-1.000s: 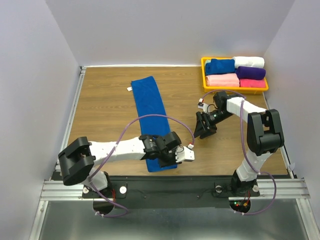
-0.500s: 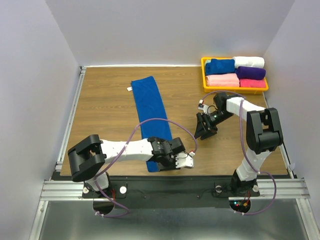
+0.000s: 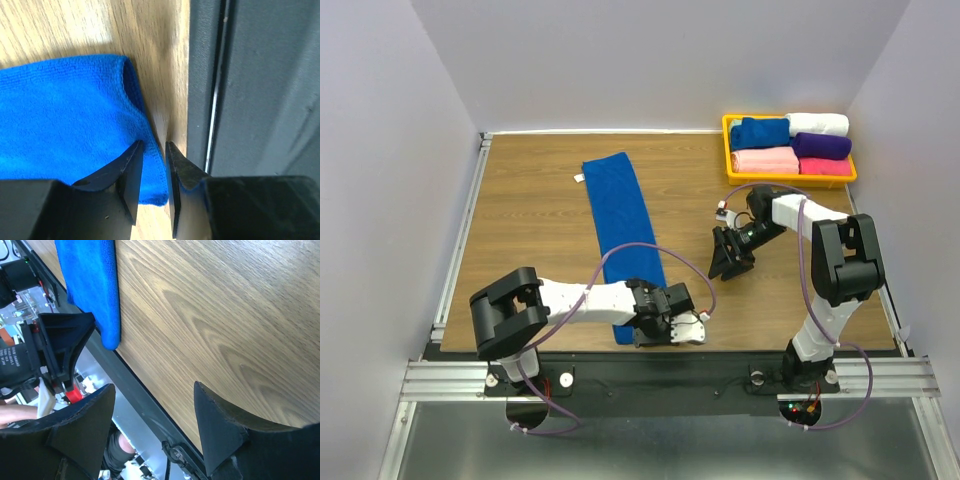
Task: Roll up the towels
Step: Fold the towel
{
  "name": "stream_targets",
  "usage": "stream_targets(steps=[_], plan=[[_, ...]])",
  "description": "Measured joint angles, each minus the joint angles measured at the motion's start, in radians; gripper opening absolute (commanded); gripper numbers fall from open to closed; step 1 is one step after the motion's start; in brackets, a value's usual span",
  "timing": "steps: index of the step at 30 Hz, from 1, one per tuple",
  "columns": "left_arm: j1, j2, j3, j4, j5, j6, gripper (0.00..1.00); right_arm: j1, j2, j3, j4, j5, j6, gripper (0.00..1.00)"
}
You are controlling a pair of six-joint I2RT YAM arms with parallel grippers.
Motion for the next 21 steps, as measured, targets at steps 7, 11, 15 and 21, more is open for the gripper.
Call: stream_targets(steps=[7, 11, 15, 21], plan=[[-0.004, 0.018, 0.004, 0.015, -0.035, -0.008, 0.27, -0.001, 0.0, 0.0, 0.0, 0.0, -0.004, 0.69], [-0.006, 0.023, 0.004, 0.021, -0.056, -0.015, 0.18, -0.002, 0.0, 0.0, 0.0, 0.0, -0.005, 0.69], [-0.011, 0.024, 0.003, 0.026, -0.074, -0.024, 0.01, -0.006, 0.0, 0.0, 0.0, 0.0, -0.005, 0.68], [-0.011, 0.019, 0.004, 0.021, -0.062, -0.012, 0.0, -0.013, 0.0, 0.0, 0.0, 0.0, -0.005, 0.68]])
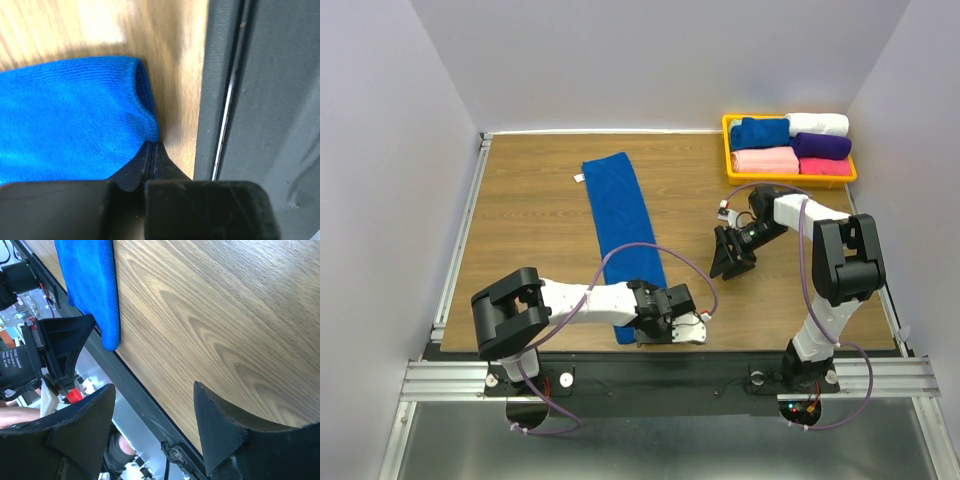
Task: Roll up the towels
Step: Fold the towel
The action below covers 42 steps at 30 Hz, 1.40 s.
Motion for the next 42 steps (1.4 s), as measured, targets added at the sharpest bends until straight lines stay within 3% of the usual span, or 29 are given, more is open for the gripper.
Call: stream_targets(steps=[10, 16, 23, 30, 42], plan=[[-0.06, -0.063, 0.031, -0.037, 0.233, 0.071, 0.0, -0.001, 0.0, 0.007, -0.007, 0.0, 0.001, 0.68], [-0.034, -0.089, 0.096, -0.099, 0.298, 0.12, 0.0, -0.001, 0.0, 0.019, -0.014, -0.001, 0.001, 0.68], [0.168, -0.084, 0.235, -0.197, 0.338, 0.231, 0.0, -0.001, 0.005, 0.039, -0.023, -0.009, 0.0, 0.68], [0.401, 0.015, 0.335, -0.209, 0.307, 0.352, 0.0, -0.001, 0.03, 0.057, -0.025, -0.013, 0.0, 0.68], [0.544, 0.167, 0.343, -0.156, 0.254, 0.43, 0.0, -0.001, 0.031, 0.057, -0.026, -0.019, -0.008, 0.68]])
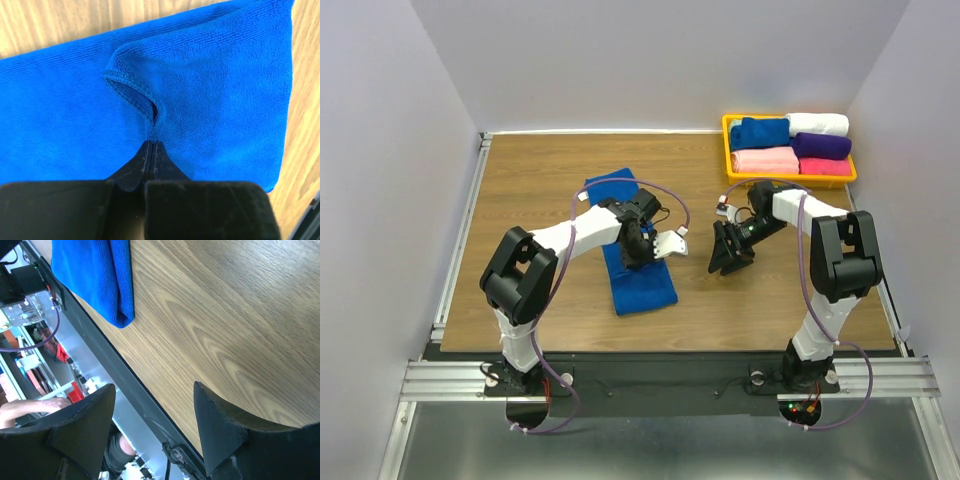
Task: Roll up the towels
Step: Fold the towel
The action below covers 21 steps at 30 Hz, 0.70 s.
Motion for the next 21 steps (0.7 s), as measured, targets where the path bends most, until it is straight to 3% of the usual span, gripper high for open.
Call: stream_targets(steps=[21], plan=[[0.019, 0.044, 0.025, 0.042, -0.034, 0.021, 0.0, 0.0, 0.0, 0.0, -0.001, -0.008, -0.01, 0.68]])
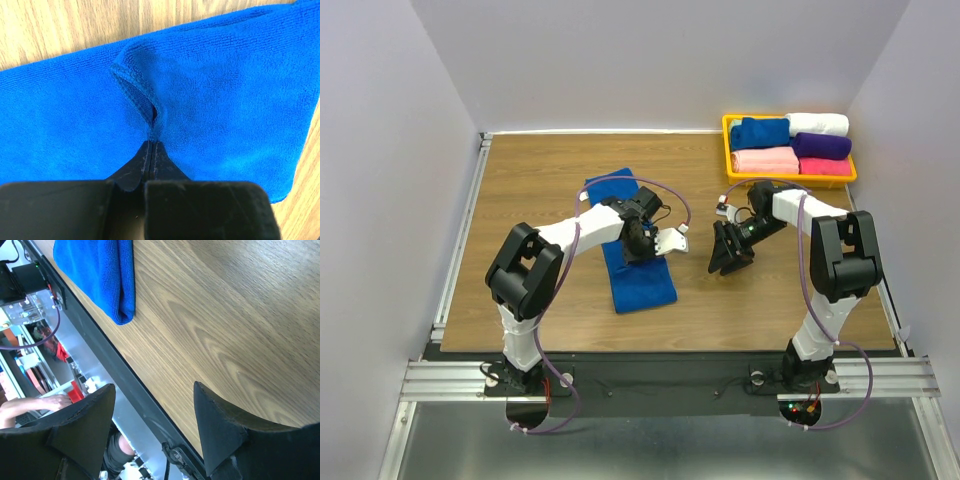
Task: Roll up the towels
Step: Fold the towel
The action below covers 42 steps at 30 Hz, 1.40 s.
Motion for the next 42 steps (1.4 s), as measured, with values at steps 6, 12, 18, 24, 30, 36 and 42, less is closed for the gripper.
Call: stream_targets(steps=[6, 12, 18, 24, 30, 36, 42], plan=[[0.002, 0.001, 0.0, 0.003, -0.01, -0.002, 0.16, 0.0, 0.0, 0.0, -0.002, -0.001, 0.0, 0.68], [0.043, 0.001, 0.01, -0.001, 0.024, -0.037, 0.5, 0.0, 0.0, 0.0, -0.002, -0.013, -0.004, 0.68], [0.201, -0.004, 0.154, -0.004, 0.113, -0.166, 0.52, 0.0, -0.023, 0.003, 0.018, -0.06, 0.019, 0.65], [0.307, 0.007, 0.252, 0.065, 0.076, -0.372, 0.4, 0.0, -0.022, 0.015, 0.053, -0.092, 0.043, 0.62], [0.321, 0.159, 0.294, 0.154, -0.038, -0.531, 0.32, 0.0, -0.021, 0.015, 0.078, -0.096, 0.063, 0.62], [0.331, 0.302, 0.343, 0.155, -0.077, -0.574, 0.31, 0.0, -0.032, 0.003, 0.099, -0.085, 0.068, 0.62], [0.334, 0.399, 0.509, 0.174, -0.072, -0.56, 0.31, 0.0, -0.039, -0.019, 0.103, -0.08, 0.068, 0.62]])
